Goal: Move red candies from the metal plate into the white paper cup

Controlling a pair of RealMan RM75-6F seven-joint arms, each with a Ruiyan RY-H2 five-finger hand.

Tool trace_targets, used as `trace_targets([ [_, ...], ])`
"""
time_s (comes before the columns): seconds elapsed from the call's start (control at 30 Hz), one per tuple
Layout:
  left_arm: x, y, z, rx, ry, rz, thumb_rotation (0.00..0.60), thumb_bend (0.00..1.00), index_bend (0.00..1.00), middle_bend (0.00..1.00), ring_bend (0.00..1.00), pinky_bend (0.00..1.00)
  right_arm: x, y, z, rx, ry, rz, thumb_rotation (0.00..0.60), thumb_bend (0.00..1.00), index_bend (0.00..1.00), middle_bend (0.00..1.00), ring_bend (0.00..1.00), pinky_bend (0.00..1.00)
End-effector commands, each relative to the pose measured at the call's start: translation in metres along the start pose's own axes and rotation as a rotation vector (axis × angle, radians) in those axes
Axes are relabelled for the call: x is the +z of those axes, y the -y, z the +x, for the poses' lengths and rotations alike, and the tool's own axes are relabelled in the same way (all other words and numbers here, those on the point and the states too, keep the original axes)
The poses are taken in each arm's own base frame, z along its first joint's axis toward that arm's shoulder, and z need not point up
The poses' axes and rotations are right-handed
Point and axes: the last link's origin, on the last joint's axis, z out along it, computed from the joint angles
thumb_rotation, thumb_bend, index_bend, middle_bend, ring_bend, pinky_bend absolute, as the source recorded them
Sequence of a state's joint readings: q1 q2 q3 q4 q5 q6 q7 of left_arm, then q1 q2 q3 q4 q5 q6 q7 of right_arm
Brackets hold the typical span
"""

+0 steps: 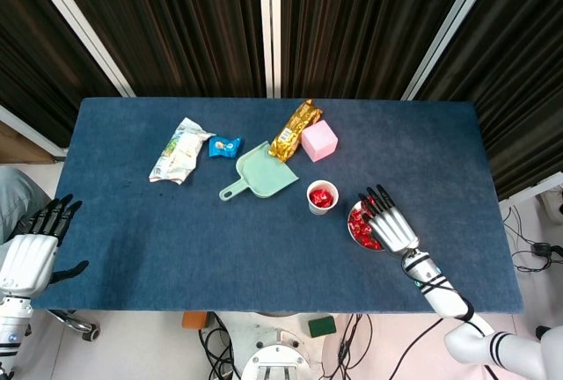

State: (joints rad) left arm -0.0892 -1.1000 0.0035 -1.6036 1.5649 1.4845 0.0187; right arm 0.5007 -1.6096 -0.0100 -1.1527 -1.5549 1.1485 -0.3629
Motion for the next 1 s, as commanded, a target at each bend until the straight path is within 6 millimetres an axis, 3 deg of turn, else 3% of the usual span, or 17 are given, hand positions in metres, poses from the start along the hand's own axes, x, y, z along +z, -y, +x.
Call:
trace_targets([
  [0.03, 0.000, 0.000, 0.000, 0.000, 0.002, -0.001, 0.600, 0.09, 0.07, 0.03, 0.00, 0.15, 0.000, 0.000, 0.001, -0.001, -0.012, -0.006, 0.600, 0.44, 0.61, 0.10, 0.00, 0.00],
  [0.2, 0.001, 0.000, 0.000, 0.000, 0.003, 0.000, 0.600, 0.10, 0.07, 0.03, 0.00, 0.15, 0.000, -0.004, 0.007, -0.002, -0.043, -0.015, 0.600, 0.48, 0.71, 0.11, 0.00, 0.00],
  [0.5, 0.001, -0.002, -0.001, 0.002, 0.006, -0.006, 0.600, 0.10, 0.07, 0.03, 0.00, 0.15, 0.009, -0.012, 0.056, 0.042, -0.199, -0.034, 0.600, 0.48, 0.73, 0.11, 0.00, 0.00],
  [0.73, 0.000, -0.003, 0.000, 0.004, -0.004, -0.008, 0.600, 0.09, 0.07, 0.03, 0.00, 0.15, 0.036, 0.007, 0.085, 0.033, -0.264, -0.022, 0.600, 0.48, 0.73, 0.11, 0.00, 0.00],
  [1.0, -0.001, 0.000, 0.001, -0.002, -0.008, -0.001, 0.600, 0.10, 0.07, 0.03, 0.00, 0.15, 0.063, 0.028, 0.090, -0.008, -0.251, -0.002, 0.600, 0.48, 0.71, 0.12, 0.00, 0.00],
])
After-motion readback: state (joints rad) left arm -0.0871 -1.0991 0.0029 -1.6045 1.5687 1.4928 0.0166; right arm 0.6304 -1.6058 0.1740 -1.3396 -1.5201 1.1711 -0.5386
